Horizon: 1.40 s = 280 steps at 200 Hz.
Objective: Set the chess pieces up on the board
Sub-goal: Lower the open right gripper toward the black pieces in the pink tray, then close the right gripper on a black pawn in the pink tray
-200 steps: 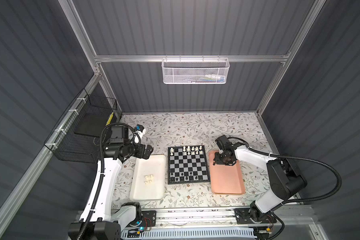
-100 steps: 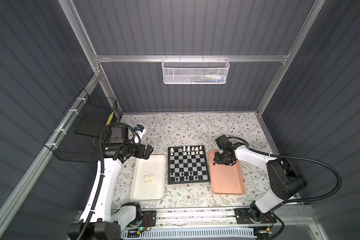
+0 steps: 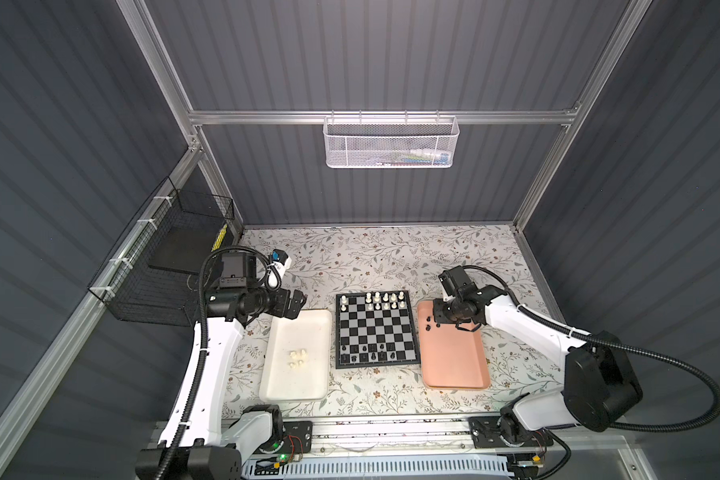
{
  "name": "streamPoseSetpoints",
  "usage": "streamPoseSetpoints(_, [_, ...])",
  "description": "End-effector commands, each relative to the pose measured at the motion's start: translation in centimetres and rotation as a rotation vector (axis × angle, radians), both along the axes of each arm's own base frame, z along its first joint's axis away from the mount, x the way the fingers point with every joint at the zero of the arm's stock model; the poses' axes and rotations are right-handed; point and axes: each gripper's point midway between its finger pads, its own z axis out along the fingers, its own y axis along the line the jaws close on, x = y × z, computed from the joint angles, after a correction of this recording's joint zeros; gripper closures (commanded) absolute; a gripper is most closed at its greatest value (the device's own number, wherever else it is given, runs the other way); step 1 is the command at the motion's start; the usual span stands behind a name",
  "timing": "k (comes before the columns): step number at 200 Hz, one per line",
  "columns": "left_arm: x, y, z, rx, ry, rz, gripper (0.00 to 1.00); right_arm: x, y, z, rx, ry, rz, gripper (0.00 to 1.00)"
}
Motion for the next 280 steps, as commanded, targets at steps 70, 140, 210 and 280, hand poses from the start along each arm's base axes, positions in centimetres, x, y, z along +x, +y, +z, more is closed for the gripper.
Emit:
streamPoseSetpoints(70, [-0.7,-0.4,0.0,-0.003,0.018,-0.027,0.00,-2.6,1.8,-2.5,-0.051,0.063,0.141,0.74])
streamPoseSetpoints(140, [-0.6,-0.3,-0.7,0.001,0.030,-0.017,0.01,-2.7,2.9,-4.0,-0.105,0.065,0.199,0.73])
streamPoseSetpoints(210, [-0.6,-0.2,-0.6,0.002,0.030,-0.013,0.01,-2.1,2.5,-4.6,-0.197,0.061,0.204,0.73])
streamPoseSetpoints(280, [-0.7,-0.2,-0.3,0.001,0.022,-0.011,0.00,-1.3,2.9,-4.9,-0.197,0.043,0.213,0.76])
